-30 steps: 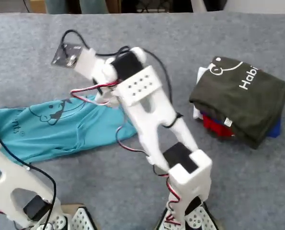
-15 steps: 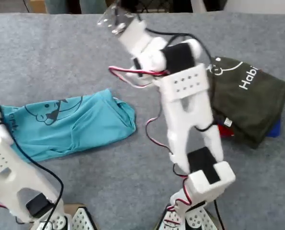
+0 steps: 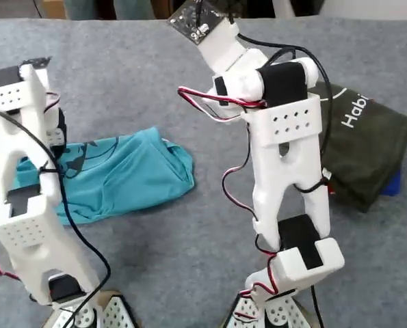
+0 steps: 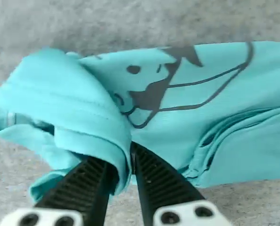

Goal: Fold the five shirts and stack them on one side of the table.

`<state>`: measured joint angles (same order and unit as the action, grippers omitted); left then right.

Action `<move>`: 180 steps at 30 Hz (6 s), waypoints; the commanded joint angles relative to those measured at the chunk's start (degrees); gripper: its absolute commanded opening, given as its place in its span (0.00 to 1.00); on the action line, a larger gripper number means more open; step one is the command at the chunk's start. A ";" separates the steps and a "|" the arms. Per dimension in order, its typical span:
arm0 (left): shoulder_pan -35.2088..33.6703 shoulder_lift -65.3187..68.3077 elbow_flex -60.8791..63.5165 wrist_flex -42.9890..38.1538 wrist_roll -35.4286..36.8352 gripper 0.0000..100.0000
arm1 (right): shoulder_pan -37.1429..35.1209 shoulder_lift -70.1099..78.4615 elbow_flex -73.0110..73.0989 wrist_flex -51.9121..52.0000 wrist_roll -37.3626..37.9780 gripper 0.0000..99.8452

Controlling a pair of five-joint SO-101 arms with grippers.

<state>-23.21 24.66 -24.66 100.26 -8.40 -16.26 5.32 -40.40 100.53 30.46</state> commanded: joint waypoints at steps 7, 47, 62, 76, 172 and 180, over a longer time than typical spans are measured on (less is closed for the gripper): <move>-14.73 -2.90 1.45 0.35 -3.08 0.03 | -0.09 -2.07 -0.92 0.35 0.09 0.01; -25.63 21.10 -3.56 -18.29 -7.47 0.07 | -10.20 -2.51 2.68 0.53 -0.44 0.01; -32.31 28.57 -40.48 0.62 -10.46 0.03 | -10.20 -2.51 2.59 0.53 -0.44 0.01; -23.69 24.79 -31.25 0.70 -9.85 0.03 | -9.85 -2.33 2.95 0.35 0.00 0.01; -46.64 -28.75 30.55 -24.70 -8.18 0.03 | -30.24 46.55 -27.38 0.79 -15.74 0.01; -46.02 -28.66 30.55 -25.67 -8.18 0.03 | -31.47 20.35 15.96 0.53 -15.21 0.01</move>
<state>-69.80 -2.77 6.55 75.30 -16.04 -47.21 37.93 -38.73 100.70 15.25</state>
